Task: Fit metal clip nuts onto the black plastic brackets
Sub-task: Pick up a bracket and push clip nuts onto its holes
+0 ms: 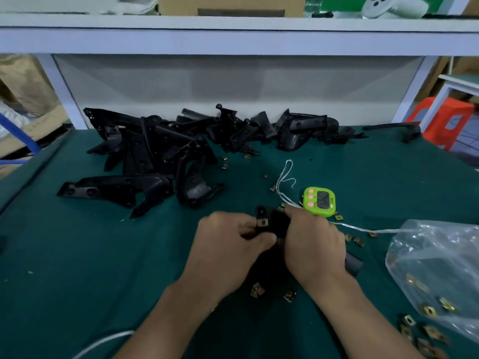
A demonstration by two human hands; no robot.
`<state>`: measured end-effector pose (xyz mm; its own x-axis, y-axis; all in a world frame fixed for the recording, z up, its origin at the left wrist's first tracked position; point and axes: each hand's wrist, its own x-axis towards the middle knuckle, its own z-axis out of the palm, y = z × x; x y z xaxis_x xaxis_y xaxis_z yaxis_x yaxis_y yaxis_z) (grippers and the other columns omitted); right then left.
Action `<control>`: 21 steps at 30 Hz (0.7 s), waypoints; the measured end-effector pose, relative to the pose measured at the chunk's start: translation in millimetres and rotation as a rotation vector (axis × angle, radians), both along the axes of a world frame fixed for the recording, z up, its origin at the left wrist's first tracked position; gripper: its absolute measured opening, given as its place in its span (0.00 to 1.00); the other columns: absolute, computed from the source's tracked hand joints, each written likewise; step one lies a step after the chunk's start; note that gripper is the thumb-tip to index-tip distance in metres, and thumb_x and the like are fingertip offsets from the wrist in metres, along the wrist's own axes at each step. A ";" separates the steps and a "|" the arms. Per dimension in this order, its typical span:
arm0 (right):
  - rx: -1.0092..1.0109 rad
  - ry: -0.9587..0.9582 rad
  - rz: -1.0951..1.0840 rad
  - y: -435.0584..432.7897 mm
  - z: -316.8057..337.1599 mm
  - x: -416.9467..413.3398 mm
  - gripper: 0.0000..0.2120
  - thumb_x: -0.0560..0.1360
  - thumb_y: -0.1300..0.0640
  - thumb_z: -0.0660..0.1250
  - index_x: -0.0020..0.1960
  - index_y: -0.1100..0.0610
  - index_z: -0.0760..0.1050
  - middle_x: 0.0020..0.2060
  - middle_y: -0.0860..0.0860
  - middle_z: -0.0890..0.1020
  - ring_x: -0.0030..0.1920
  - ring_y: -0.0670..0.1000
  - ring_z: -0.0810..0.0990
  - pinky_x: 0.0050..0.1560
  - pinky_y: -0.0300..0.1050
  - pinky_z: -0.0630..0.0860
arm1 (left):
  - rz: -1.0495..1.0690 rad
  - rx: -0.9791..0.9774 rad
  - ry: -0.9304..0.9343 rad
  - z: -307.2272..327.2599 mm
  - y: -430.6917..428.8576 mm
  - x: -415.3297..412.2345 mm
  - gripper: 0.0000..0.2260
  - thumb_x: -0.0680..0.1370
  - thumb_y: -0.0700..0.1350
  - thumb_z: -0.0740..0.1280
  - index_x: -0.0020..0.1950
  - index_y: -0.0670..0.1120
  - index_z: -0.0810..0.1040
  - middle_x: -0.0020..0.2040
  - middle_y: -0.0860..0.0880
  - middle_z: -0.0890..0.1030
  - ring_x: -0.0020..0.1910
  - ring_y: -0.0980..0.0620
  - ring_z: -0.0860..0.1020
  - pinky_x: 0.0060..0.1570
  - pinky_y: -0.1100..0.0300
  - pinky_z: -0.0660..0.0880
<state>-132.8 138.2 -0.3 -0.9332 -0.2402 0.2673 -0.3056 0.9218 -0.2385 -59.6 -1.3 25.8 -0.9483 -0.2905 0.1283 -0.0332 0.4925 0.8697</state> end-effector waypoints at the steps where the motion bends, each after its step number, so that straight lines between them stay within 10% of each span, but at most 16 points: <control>1: -0.026 -0.012 -0.015 1.3 -1.3 -1.5 0.11 0.71 0.57 0.69 0.51 0.46 0.74 0.31 0.46 0.74 0.42 0.58 0.82 0.37 0.45 0.66 | -0.014 0.009 0.007 1.2 -7.3 -2.0 0.04 0.72 0.50 0.77 0.42 0.60 0.86 0.36 0.62 0.85 0.38 0.60 0.84 0.38 0.62 0.81; 5: -0.079 -0.038 -0.029 4.4 -5.4 -7.0 0.15 0.70 0.58 0.71 0.54 0.46 0.77 0.28 0.42 0.66 0.34 0.57 0.74 0.36 0.44 0.67 | -0.049 -0.252 -0.049 1.2 -37.7 -4.5 0.05 0.72 0.52 0.76 0.41 0.64 0.86 0.35 0.68 0.83 0.37 0.68 0.81 0.34 0.74 0.73; 8: -0.123 -0.024 -0.012 6.2 -9.8 -7.4 0.13 0.68 0.53 0.72 0.52 0.47 0.78 0.27 0.42 0.65 0.32 0.56 0.69 0.36 0.45 0.66 | -0.193 -0.427 -0.202 -7.6 -39.4 -5.5 0.09 0.68 0.55 0.76 0.43 0.69 0.84 0.40 0.65 0.82 0.41 0.62 0.80 0.43 0.60 0.78; 12: -0.147 -0.030 0.009 8.7 -11.9 -8.2 0.13 0.69 0.53 0.71 0.53 0.49 0.78 0.28 0.43 0.67 0.34 0.58 0.74 0.37 0.45 0.67 | -0.250 -0.395 -0.262 -14.8 -36.4 -10.6 0.08 0.69 0.52 0.79 0.43 0.65 0.86 0.46 0.58 0.80 0.46 0.59 0.78 0.49 0.52 0.77; 21: -0.163 -0.022 0.020 9.4 -13.2 -10.1 0.13 0.70 0.51 0.71 0.54 0.46 0.78 0.36 0.48 0.80 0.42 0.60 0.81 0.38 0.45 0.68 | -0.021 -0.058 -0.049 -26.3 -28.3 -13.9 0.08 0.74 0.44 0.75 0.40 0.57 0.83 0.34 0.59 0.84 0.31 0.61 0.81 0.30 0.71 0.73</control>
